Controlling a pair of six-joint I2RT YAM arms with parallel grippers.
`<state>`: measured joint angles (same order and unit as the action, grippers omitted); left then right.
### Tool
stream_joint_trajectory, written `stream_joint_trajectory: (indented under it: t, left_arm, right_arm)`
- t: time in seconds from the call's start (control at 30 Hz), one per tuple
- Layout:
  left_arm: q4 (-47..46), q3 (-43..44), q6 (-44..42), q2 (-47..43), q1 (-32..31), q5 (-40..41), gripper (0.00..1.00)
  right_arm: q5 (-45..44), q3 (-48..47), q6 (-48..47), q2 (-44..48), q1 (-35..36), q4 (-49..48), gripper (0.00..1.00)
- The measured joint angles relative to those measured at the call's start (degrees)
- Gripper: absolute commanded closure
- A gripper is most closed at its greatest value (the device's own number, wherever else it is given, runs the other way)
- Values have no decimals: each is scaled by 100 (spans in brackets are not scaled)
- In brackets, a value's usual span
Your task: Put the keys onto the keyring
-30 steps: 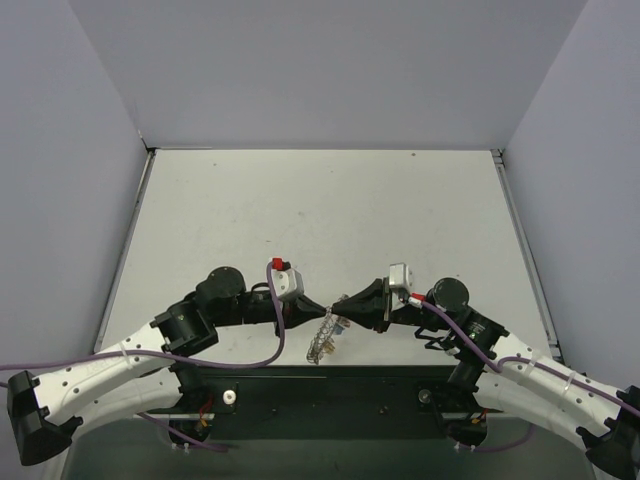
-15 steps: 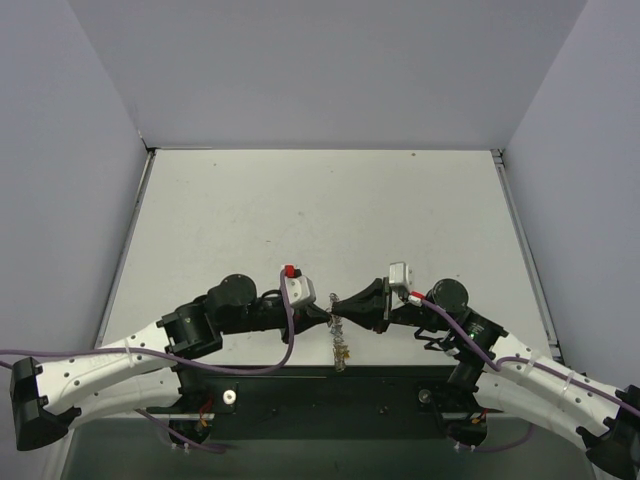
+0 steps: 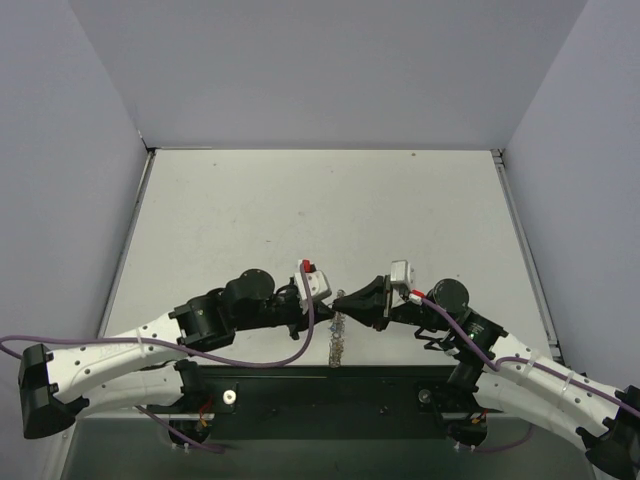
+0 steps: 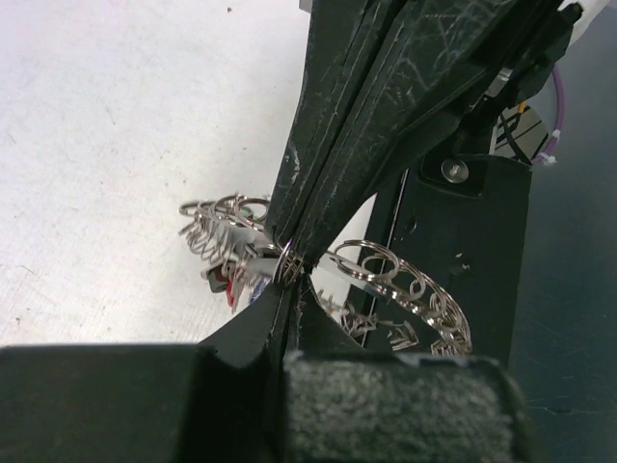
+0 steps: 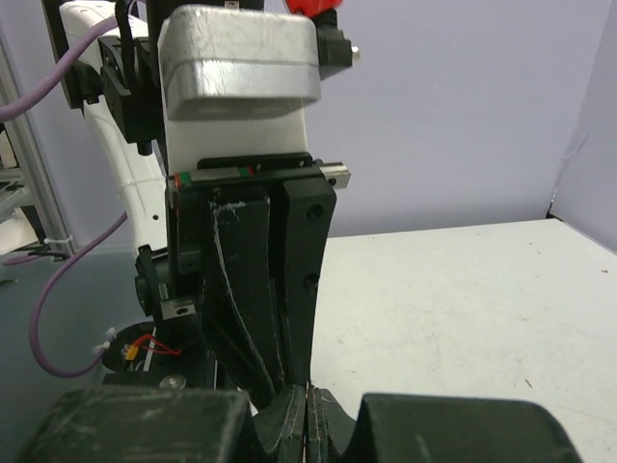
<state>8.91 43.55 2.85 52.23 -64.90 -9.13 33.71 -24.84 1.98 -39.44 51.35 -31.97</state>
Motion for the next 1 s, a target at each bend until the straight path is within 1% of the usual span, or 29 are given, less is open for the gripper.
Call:
stream_joint_trajectory:
  t: [0.13, 0.17, 0.2, 0.23, 0.3, 0.33, 0.4, 0.47, 0.67, 0.8, 0.9, 1.0]
  left_arm:
    - [160, 81, -2, 238, -83, 42, 100]
    - [212, 81, -4, 245, -107, 55, 98]
    - [254, 81, -4, 229, -116, 79, 93]
    - [280, 81, -4, 199, -127, 105, 79]
    - [323, 81, -13, 76, -138, 190, 65]
    - [374, 81, -26, -17, -138, 245, 56]
    - [452, 81, -11, -271, -136, 389, 50]
    - [481, 81, 0, -514, -138, 496, 49]
    - [487, 81, 17, -1080, -129, 697, 49]
    - [448, 81, 15, -1080, -46, 664, 54]
    - [396, 79, -13, -1001, 96, 431, 54]
    - [286, 61, -24, -955, 308, 85, 52]
  right_arm:
    - [-11, 2, 2, 9, 2, -63, 100]
    - [-11, 2, 2, 11, 2, -98, 100]
    - [-11, 2, 2, 17, 2, -125, 100]
    - [-13, 2, 2, 26, 2, -140, 100]
    - [-13, 2, 2, 35, 2, -153, 100]
    - [-13, 2, 2, 35, 2, -157, 100]
    - [-13, 2, 4, 37, 2, -166, 100]
    - [-13, 2, 4, 39, 2, -164, 100]
    - [-11, 2, 2, 57, 2, -164, 100]
    - [-2, 2, 2, 57, 2, -164, 100]
    - [17, 2, 2, 59, 2, -164, 100]
    - [22, 2, 2, 70, 2, -164, 100]
